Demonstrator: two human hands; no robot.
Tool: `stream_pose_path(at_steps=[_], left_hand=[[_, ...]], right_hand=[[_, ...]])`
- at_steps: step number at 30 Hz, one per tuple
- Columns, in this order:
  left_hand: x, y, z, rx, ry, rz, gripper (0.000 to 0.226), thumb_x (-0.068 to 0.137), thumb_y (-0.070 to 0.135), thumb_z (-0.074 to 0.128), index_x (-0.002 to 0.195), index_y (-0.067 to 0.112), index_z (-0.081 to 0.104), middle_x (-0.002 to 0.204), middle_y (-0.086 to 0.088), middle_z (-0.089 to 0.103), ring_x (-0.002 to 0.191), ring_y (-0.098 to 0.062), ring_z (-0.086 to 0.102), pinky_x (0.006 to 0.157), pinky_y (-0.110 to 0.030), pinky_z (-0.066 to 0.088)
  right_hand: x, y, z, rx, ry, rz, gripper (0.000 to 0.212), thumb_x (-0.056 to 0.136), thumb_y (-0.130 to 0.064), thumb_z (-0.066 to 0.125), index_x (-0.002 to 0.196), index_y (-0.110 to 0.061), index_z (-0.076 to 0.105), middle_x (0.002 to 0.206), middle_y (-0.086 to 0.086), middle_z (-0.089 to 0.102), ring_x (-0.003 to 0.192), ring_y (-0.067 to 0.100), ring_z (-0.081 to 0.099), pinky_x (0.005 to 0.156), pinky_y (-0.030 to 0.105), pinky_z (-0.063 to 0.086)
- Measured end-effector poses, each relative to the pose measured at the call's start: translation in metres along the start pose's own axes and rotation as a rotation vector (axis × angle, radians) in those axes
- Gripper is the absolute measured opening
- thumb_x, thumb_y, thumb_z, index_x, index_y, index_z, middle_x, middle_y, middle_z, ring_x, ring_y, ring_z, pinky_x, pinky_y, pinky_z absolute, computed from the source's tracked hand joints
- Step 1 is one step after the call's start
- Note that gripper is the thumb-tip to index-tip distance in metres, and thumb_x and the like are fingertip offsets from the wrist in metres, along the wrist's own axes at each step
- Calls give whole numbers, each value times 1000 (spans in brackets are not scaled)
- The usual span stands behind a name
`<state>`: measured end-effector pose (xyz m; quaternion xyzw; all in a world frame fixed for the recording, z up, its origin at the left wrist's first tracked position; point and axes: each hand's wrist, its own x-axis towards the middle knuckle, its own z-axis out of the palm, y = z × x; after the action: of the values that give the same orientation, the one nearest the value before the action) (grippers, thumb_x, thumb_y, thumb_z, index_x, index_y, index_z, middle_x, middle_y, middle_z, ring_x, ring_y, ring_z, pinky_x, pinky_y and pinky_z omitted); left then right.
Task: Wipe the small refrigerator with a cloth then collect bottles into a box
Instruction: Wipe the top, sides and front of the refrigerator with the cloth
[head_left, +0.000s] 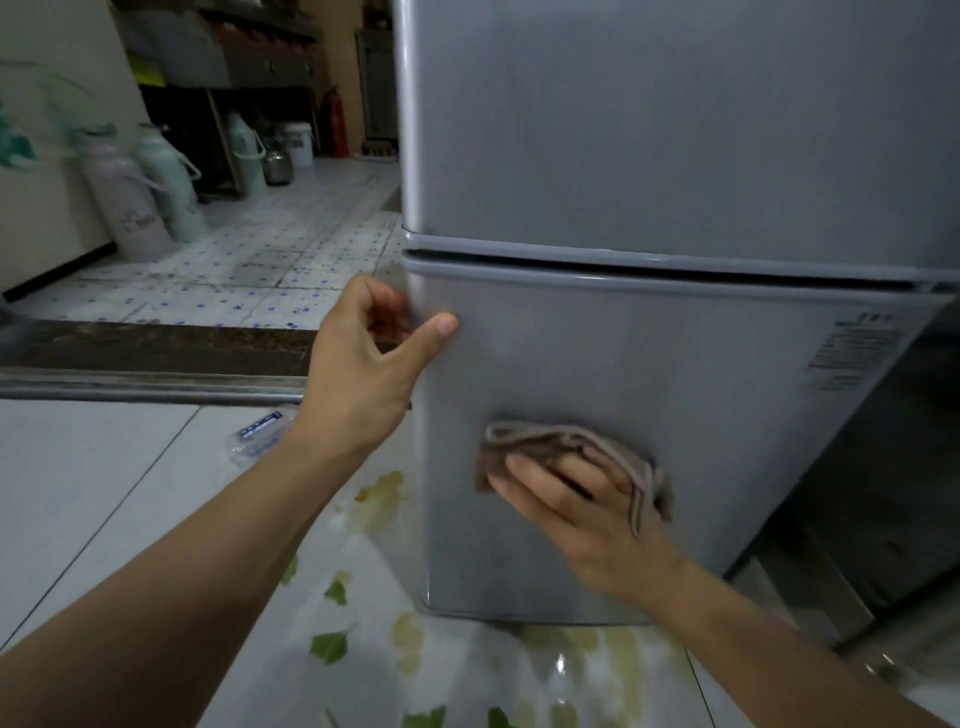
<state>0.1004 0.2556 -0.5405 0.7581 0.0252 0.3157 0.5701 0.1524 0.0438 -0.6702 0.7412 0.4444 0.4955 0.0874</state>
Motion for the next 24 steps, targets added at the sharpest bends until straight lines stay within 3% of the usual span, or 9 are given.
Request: stream_pose_path(at_steps=[2,4,6,10,14,16,20,24], left_hand=[[0,0,0,8,12,2,28,80,23,71,91,6,51,83,-14,55,75,-21,51,82,-55,49],[-1,0,2,5,20,-4,28,80,21,70,92,5,51,86,-18,55,77,-21,51,84,-55,48],[-2,1,4,-17,22,-14,27,81,20,69,93,5,50,90,-22,56,79,-22,51,87,-56,47],[-4,0,5,-58,28,-29,21,81,21,68,87,11,50,91,-18,56,82,-20,51,87,-47,49],[-5,-6,7,-90,61,-18,19,79,23,69,81,20,50,80,-1,57,69,-3,56,59,-16,53],[-6,-9,9,-99,102,-6,19,80,22,70,80,22,51,75,5,55,61,4,54,51,-11,48],[-16,-23,11,-16,105,-6,21,79,24,72,90,26,54,84,7,59,75,-6,55,70,-18,50],[-35,-46,14,177,88,-46,33,77,27,72,102,18,53,91,10,61,83,-3,57,74,-23,46]], right_hand=[[-16,6,-4,-31,-107,-119,67,77,-7,47,142,-24,40,142,-10,37,117,14,42,105,35,32],[-15,19,-9,-99,-53,-114,59,83,-8,48,139,-26,43,143,-11,38,123,13,40,115,37,20],[-1,43,-17,-126,82,-8,51,92,-7,44,139,-26,45,144,-9,40,126,15,35,119,39,10],[16,76,-22,-53,267,241,45,101,-6,37,141,-25,43,144,-4,41,128,18,34,116,41,14],[-34,44,-12,-44,92,228,42,96,-8,35,133,-24,46,138,-5,41,125,19,38,112,37,16],[-61,40,-13,-28,-50,120,43,91,-12,40,133,-25,44,136,-7,41,119,18,43,108,35,20],[-64,62,-27,-24,-92,22,52,88,-9,41,139,-20,38,140,-3,39,122,18,42,102,40,27],[-38,106,-43,-25,98,331,53,90,-2,41,140,-21,38,142,5,36,129,27,36,110,51,20]])
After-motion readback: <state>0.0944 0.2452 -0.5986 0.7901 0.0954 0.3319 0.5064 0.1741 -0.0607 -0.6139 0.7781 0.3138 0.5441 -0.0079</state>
